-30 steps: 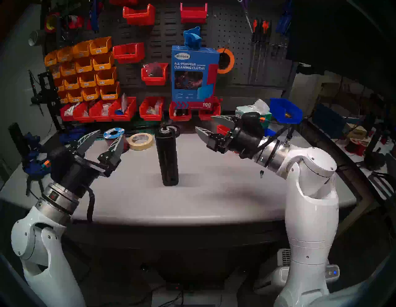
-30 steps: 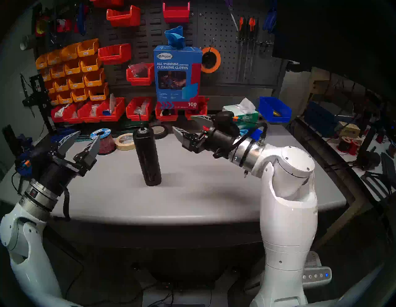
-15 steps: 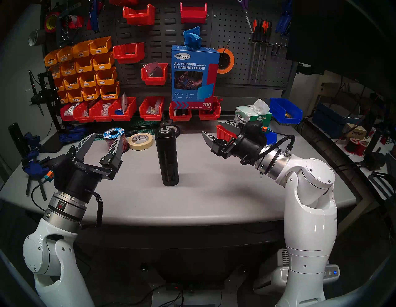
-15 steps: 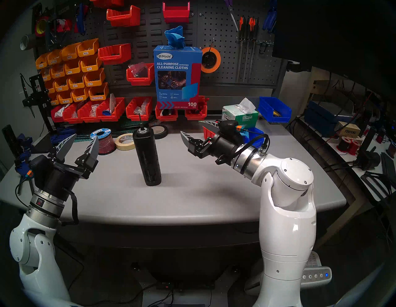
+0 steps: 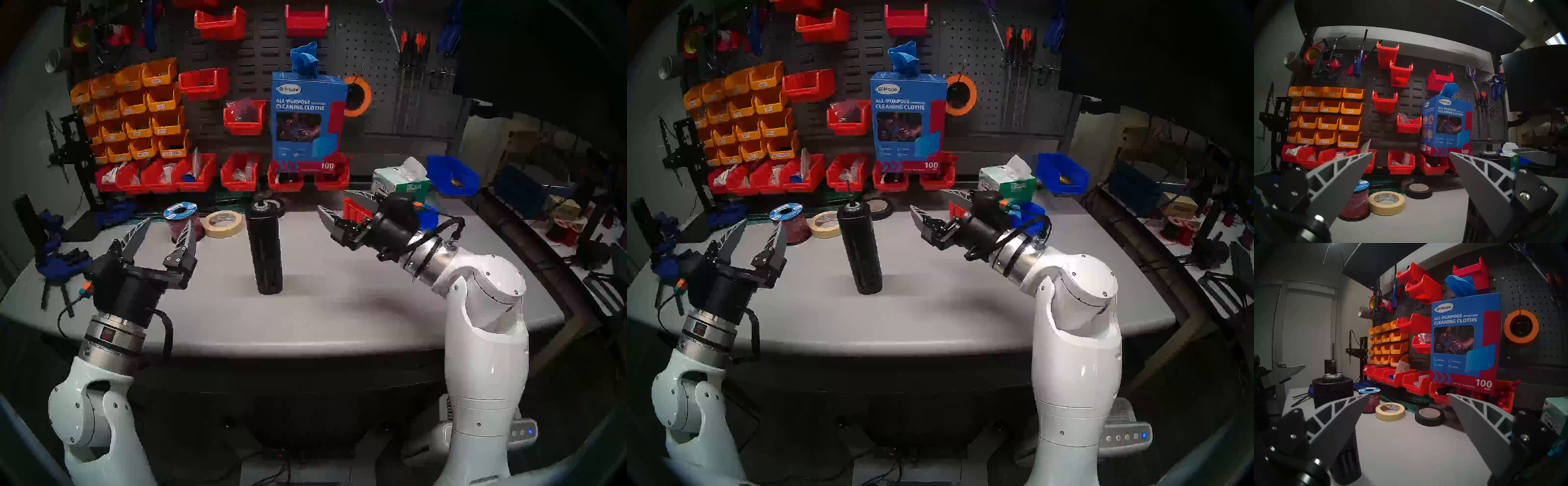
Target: Pick a screwdriver bit and insert it into the screwdriver
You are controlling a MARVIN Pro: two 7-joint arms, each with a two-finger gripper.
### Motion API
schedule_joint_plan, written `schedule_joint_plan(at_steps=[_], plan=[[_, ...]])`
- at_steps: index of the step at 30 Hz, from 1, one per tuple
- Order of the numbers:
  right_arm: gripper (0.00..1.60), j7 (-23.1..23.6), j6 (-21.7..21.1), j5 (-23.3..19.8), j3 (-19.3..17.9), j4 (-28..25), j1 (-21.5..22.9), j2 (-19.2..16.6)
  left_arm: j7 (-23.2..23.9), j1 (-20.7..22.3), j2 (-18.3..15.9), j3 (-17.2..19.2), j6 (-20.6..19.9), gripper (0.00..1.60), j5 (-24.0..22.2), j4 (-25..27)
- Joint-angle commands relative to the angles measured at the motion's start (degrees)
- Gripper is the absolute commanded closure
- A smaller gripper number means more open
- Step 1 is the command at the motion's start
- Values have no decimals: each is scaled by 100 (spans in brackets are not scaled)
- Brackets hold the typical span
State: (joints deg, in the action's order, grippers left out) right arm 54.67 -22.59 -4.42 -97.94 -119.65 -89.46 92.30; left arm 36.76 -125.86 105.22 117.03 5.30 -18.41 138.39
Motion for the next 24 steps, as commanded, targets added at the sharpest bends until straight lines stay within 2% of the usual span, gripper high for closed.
schedule_joint_plan(at_steps=[1,24], plan=[[0,12,92,-65,1,-137,81,45,-112,-42,-8,-104,269,0,-6,161],[0,-5,145,-86,6,-126,72,47,-368,-158,-11,-292,528,0,110,161]])
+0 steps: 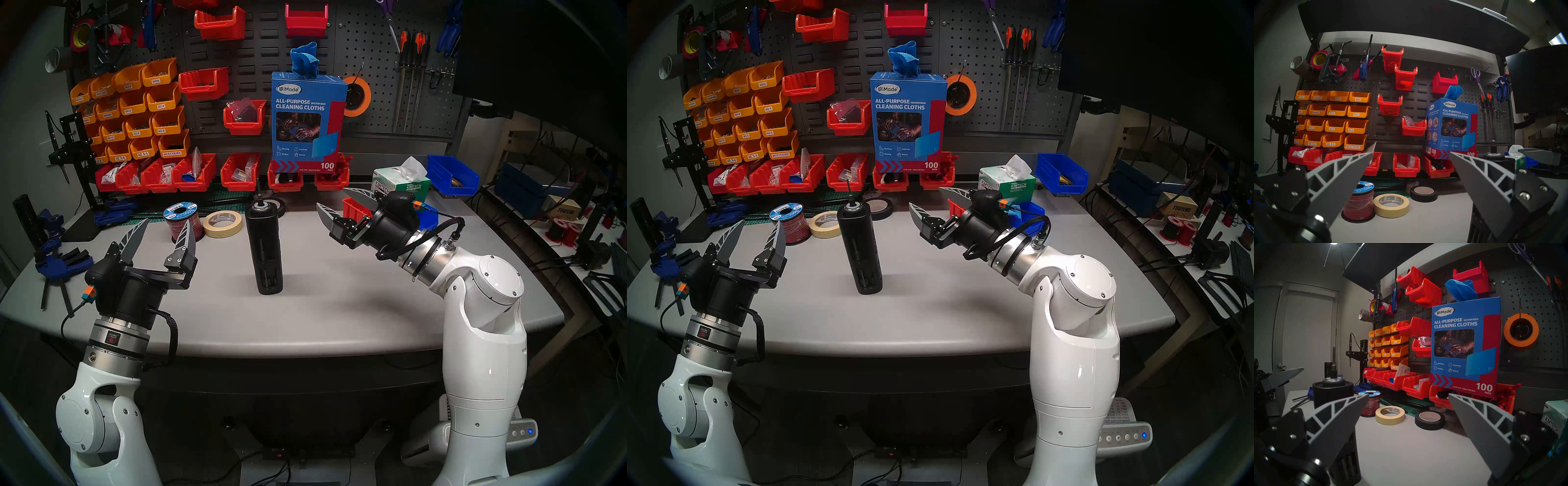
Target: Pick a screwdriver bit and insert it into the screwdriver
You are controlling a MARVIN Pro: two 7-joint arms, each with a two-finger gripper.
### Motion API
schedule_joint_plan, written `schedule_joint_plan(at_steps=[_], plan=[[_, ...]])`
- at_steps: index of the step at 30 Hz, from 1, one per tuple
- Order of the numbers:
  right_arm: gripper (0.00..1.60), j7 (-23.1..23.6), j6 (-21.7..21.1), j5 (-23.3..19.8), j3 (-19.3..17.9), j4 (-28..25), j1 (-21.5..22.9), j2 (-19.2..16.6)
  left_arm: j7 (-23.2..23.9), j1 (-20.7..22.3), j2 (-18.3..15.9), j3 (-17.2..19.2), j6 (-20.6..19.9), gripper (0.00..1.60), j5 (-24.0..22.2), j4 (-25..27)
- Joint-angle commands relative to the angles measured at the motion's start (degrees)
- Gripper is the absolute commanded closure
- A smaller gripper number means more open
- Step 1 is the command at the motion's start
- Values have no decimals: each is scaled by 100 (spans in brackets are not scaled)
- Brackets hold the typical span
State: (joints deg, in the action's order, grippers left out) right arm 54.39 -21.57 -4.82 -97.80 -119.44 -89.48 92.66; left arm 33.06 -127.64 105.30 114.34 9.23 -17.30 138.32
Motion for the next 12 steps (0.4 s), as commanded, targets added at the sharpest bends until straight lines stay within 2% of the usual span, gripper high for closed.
schedule_joint_plan(at_steps=[1,12], plan=[[0,23,44,-46,-8,-147,74,12,-4,19,-20,-26,139,0,1,168],[0,31,52,-46,-11,-145,74,14,-68,3,-25,-69,183,0,39,168]])
